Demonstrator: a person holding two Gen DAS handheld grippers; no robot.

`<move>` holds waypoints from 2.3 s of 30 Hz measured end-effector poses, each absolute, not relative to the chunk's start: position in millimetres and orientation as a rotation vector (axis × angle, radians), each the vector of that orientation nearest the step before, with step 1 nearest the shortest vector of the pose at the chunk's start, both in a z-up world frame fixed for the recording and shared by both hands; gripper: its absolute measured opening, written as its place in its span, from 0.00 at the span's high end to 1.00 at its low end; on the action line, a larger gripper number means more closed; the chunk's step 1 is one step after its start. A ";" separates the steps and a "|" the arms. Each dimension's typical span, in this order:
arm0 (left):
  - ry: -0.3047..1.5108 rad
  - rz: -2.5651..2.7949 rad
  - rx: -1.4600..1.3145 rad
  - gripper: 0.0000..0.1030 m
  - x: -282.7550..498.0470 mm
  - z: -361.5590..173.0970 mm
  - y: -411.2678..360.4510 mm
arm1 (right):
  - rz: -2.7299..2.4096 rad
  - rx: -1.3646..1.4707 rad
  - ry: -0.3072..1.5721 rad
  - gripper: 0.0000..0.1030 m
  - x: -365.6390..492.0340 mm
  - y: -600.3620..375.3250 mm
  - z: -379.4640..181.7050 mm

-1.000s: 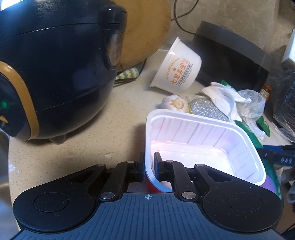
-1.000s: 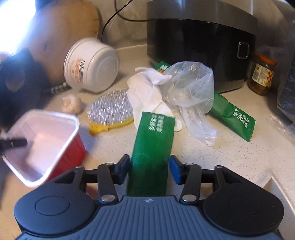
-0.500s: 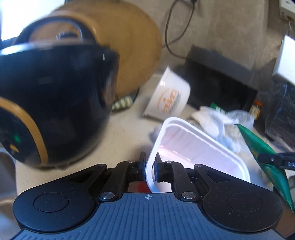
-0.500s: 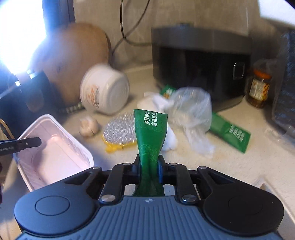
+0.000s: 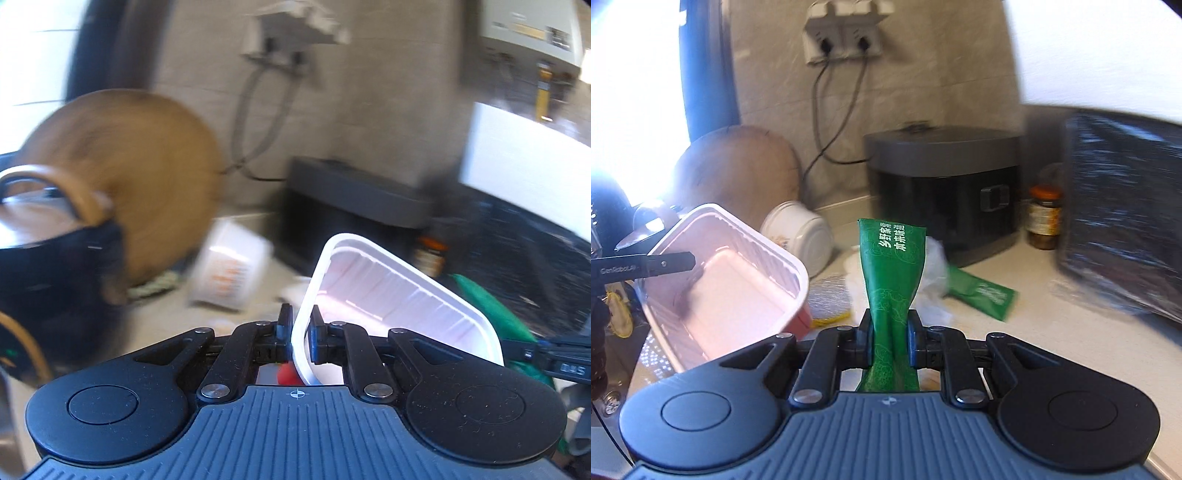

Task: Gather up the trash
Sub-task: 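Carry the tray and the green strip down into the yellow-lined trash bin, then open both tools to drop the tray and strip into the bin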

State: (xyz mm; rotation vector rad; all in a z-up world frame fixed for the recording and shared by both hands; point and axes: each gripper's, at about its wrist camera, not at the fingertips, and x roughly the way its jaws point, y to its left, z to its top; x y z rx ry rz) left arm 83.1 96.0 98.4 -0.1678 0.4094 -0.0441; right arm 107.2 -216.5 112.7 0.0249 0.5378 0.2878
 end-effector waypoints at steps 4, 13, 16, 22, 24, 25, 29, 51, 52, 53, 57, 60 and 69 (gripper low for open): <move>0.433 -0.194 -0.149 0.89 73.4 81.9 42.9 | 0.177 0.016 0.475 0.84 64.7 -250.0 106.4; 0.694 -0.451 -0.155 0.89 78.7 -72.5 -67.3 | -0.137 0.002 0.516 0.84 -21.5 -336.4 16.1; 0.857 -0.435 -0.181 0.88 99.0 -148.6 -94.1 | -0.206 0.039 0.612 0.84 -36.0 -363.4 -31.7; 1.023 -0.245 -0.202 0.89 142.4 -271.0 -125.2 | -0.222 0.167 0.756 0.84 -56.1 -395.7 -106.4; 1.053 -0.178 -0.207 0.89 154.4 -302.0 -131.5 | -0.226 0.194 0.777 0.85 -57.2 -401.2 -120.4; 1.072 -0.144 -0.211 0.88 158.2 -315.3 -134.2 | -0.228 0.206 0.780 0.85 -58.3 -404.2 -126.3; 1.146 -0.082 -0.272 0.86 171.7 -366.4 -150.3 | -0.235 0.240 0.807 0.85 -59.7 -412.6 -148.0; 1.007 -0.297 -0.382 0.80 117.4 -325.1 -88.2 | 0.132 0.006 0.995 0.84 44.2 -338.4 -211.0; 0.988 -0.296 -0.383 0.80 113.4 -320.3 -81.9 | 0.142 -0.001 0.991 0.84 52.4 -334.1 -215.8; 0.973 -0.292 -0.380 0.80 112.2 -315.4 -83.7 | 0.149 -0.016 0.987 0.84 60.0 -332.1 -224.6; 0.946 -0.284 -0.351 0.80 96.3 -305.9 -63.9 | 0.160 -0.016 1.061 0.80 82.4 -328.5 -259.1; 0.956 -0.263 -0.367 0.80 87.1 -308.8 -52.0 | 0.081 -0.108 1.074 0.78 89.1 -331.1 -271.5; 0.961 -0.304 -0.401 0.80 76.5 -309.5 -39.1 | -0.001 -0.138 1.019 0.60 71.1 -337.2 -246.0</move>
